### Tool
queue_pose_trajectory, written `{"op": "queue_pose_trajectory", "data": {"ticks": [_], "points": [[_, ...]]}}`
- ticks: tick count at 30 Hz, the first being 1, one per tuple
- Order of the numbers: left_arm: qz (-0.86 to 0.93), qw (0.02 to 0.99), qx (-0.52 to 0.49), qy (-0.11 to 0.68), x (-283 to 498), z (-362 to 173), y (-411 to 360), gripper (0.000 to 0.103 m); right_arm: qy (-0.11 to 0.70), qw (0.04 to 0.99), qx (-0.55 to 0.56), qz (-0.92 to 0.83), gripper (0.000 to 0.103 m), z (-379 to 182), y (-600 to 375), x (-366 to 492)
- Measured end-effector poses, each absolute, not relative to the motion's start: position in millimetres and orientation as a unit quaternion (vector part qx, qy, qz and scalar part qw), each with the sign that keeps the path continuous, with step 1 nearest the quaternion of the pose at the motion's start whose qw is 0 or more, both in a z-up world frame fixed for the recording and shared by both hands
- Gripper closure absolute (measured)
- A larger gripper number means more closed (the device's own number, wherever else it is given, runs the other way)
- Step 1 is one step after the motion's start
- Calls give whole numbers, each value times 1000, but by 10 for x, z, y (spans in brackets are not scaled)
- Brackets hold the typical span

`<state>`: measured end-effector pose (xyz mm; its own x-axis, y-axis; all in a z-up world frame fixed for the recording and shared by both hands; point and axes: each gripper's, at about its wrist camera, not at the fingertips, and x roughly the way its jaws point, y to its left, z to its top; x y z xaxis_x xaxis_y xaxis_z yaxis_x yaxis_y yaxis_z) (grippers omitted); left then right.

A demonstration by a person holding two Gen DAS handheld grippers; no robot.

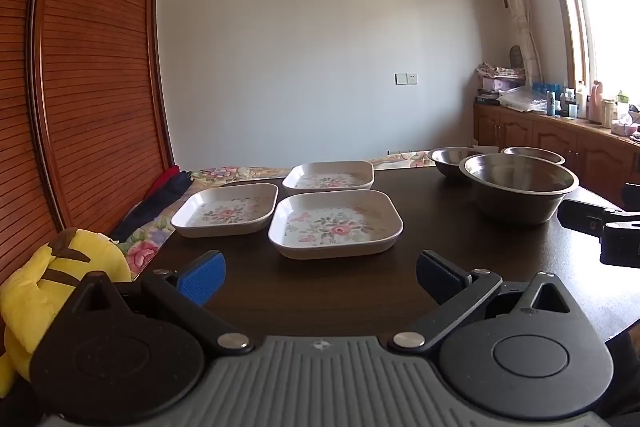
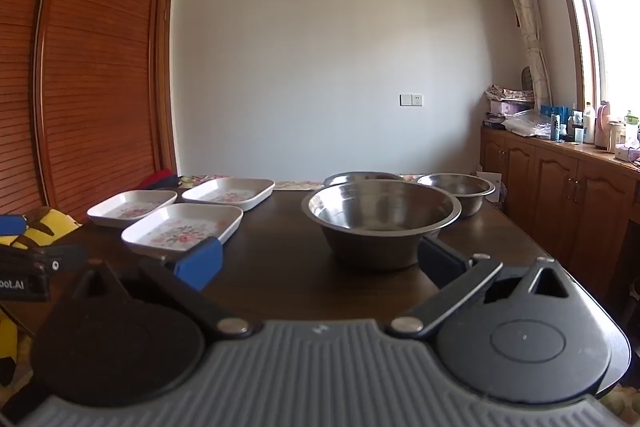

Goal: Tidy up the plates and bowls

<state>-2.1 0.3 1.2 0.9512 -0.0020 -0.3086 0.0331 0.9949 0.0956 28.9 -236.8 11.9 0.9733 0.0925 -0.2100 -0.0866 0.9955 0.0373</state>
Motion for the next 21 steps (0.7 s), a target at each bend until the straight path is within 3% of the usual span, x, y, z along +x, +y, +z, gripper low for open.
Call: {"op": "queue_pose_trajectory", "data": {"ticks": [21], "points": [[-10,986,51,158,-8,5,-3,0,111,993,22,45,0,89,-2407,306]]}}
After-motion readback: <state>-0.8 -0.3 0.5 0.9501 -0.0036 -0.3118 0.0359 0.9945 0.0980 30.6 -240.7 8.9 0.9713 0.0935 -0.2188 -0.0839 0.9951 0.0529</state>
